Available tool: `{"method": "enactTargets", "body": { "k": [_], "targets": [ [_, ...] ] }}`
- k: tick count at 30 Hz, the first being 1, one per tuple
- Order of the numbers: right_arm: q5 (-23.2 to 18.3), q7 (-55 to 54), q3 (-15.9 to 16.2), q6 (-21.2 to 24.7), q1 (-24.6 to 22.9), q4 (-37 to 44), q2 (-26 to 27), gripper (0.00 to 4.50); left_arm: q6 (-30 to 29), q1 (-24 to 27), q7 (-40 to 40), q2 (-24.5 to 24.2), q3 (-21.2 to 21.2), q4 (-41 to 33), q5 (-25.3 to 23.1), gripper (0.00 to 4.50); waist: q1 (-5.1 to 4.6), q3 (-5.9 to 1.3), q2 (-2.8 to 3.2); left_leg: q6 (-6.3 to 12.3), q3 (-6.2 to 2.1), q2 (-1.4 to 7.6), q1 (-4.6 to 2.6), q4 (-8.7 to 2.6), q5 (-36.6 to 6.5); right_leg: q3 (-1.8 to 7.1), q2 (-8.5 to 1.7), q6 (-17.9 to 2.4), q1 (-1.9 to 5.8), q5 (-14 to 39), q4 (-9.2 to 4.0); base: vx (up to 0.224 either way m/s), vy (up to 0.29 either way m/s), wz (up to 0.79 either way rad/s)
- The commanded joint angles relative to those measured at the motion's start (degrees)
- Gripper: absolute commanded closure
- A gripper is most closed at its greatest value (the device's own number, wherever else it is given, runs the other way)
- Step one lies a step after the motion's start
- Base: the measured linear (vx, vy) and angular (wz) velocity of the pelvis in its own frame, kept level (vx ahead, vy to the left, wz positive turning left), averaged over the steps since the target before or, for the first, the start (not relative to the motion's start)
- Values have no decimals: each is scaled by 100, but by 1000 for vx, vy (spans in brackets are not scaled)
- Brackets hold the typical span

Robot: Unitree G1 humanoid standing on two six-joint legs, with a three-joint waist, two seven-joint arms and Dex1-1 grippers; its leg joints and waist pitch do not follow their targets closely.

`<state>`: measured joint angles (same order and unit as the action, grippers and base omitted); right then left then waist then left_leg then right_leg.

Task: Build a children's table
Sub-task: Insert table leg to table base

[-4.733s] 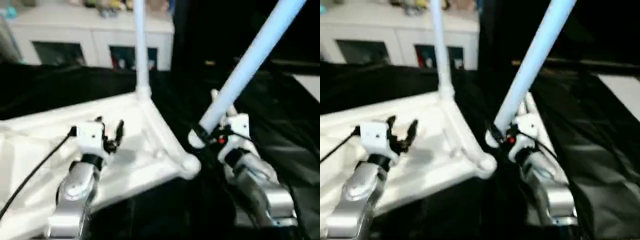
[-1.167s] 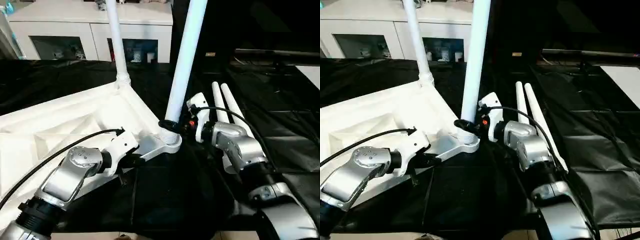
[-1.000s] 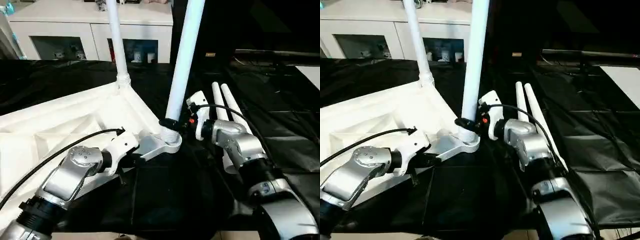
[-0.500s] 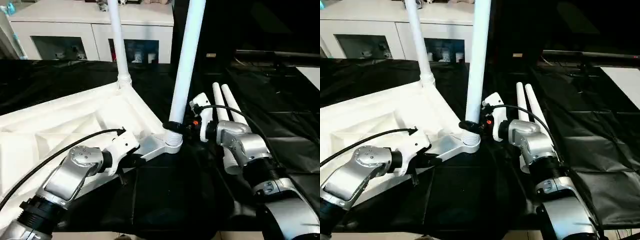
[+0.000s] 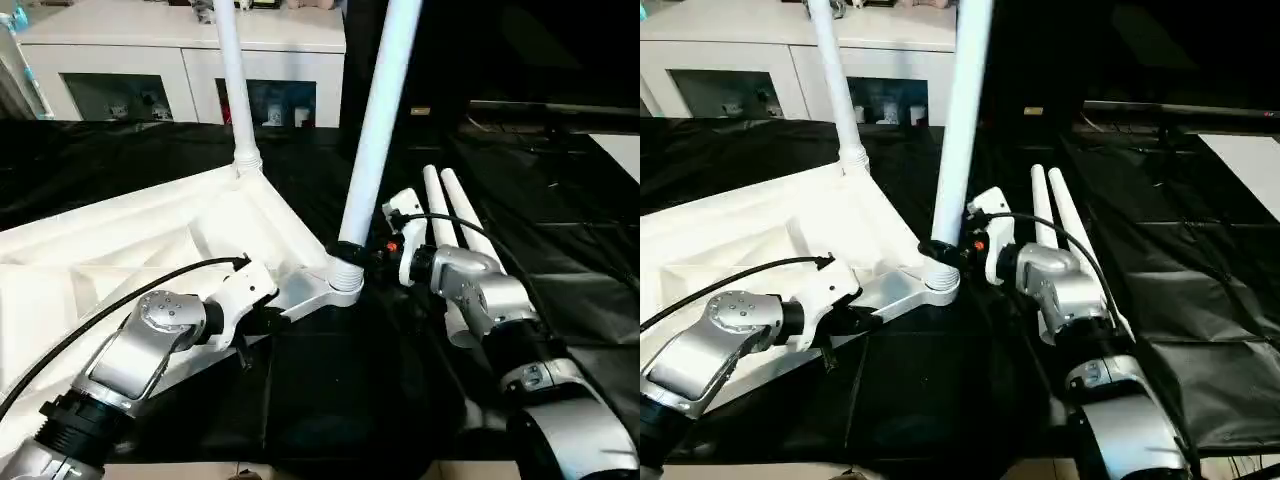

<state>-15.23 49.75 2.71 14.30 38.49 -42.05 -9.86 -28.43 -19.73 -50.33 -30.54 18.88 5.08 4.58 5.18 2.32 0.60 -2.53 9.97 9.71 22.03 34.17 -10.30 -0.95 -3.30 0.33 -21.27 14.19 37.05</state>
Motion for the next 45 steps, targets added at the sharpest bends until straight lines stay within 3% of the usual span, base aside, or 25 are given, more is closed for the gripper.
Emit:
{"method": "enactTargets", "body": {
  "k": [1, 2, 4, 5, 8, 11, 17, 18, 21, 25, 30, 38, 45],
  "targets": [
    [171, -289, -5, 50, -262, -434, -44, 264, 84, -75, -145, -9, 112, 66, -79, 450, 4, -264, 116, -224, -144, 329, -153, -488, -1644, 216, -460, -1324, 73, 811, -516, 0, 0, 0],
    [145, -337, -63, -31, -355, -465, -19, 264, 90, -104, -152, -2, 117, 101, -85, 450, 0, -259, 135, -249, -148, 328, -154, -493, -1719, 212, -459, -1331, 69, 841, -521, 0, 0, 0],
    [133, -358, -91, -79, -403, -485, -6, 264, 92, -118, -155, 2, 119, 118, -89, 450, -3, -255, 107, -255, -149, 329, -158, -506, -1803, 213, -457, -1317, 73, 934, -538, 0, 0, 0],
    [147, -419, -119, -254, -563, -481, 27, 264, 101, -161, -161, 15, 122, 168, -96, 450, 2, -253, 168, -293, -152, 333, -176, -508, -1924, 216, -460, -1299, 49, 1024, -550, 0, 0, 0],
    [226, -465, -73, -473, -775, -288, 75, 264, 114, -190, -158, 29, 128, 214, -105, 450, 8, -231, 153, -345, -168, 340, -181, -535, -2153, 225, -473, -1221, 41, 1335, -588, 0, 0, 0],
    [430, -587, 88, -839, -980, 76, 134, 264, 131, -226, -162, 42, 145, 273, -130, 450, 10, -237, 187, -354, -179, 345, -179, -550, -2180, 226, -471, -1169, 31, 1375, -595, 0, 0, 0],
    [647, -601, 331, -915, -1019, 223, 143, 264, 150, -257, -180, 44, 178, 324, -160, 450, 6, -245, 175, -265, -165, 332, -151, -553, -1951, 227, -458, -1182, 52, 1126, -584, 0, 0, 0],
    [830, -565, 542, -910, -1001, 243, 118, 264, 164, -266, -186, 42, 202, 351, -189, 450, 1, -236, 135, -247, -160, 334, -149, -557, -1953, 230, -462, -1164, 51, 1218, -598, 0, 0, 0],
    [923, -502, 668, -857, -957, 234, 108, 264, 162, -263, -188, 43, 205, 354, -207, 450, -10, -204, 135, -279, -171, 334, -158, -575, -2110, 235, -478, -1069, 27, 1708, -630, 0, 0, 0],
    [1039, -369, 869, -834, -899, 222, 64, 264, 145, -246, -182, 32, 202, 337, -244, 450, -16, -167, 78, -382, -207, 353, -232, -610, -2630, 270, -515, -865, -37, 2572, -727, 0, 0, 0],
    [1105, -381, 912, -894, -892, 106, 90, 264, 137, -231, -151, 38, 176, 339, -279, 450, -9, -207, 66, -308, -174, 353, -211, -638, -2233, 261, -476, -967, -3, 1712, -693, 0, 0, 0],
    [1126, -441, 886, -951, -1013, 7, 90, 264, 144, -207, -211, 31, 239, 325, -337, 450, -12, -189, 65, -348, -193, 358, -228, -652, -2482, 272, -500, -878, -25, 2225, -744, 0, 0, 0],
    [1142, -489, 892, -1007, -1073, -36, 106, 264, 118, -256, -472, -75, 495, 356, -463, 450, -20, -191, 70, -377, -201, 361, -232, -669, -2577, 277, -491, -853, -42, 2203, -751, 0, 0, 0]
  ]
}}
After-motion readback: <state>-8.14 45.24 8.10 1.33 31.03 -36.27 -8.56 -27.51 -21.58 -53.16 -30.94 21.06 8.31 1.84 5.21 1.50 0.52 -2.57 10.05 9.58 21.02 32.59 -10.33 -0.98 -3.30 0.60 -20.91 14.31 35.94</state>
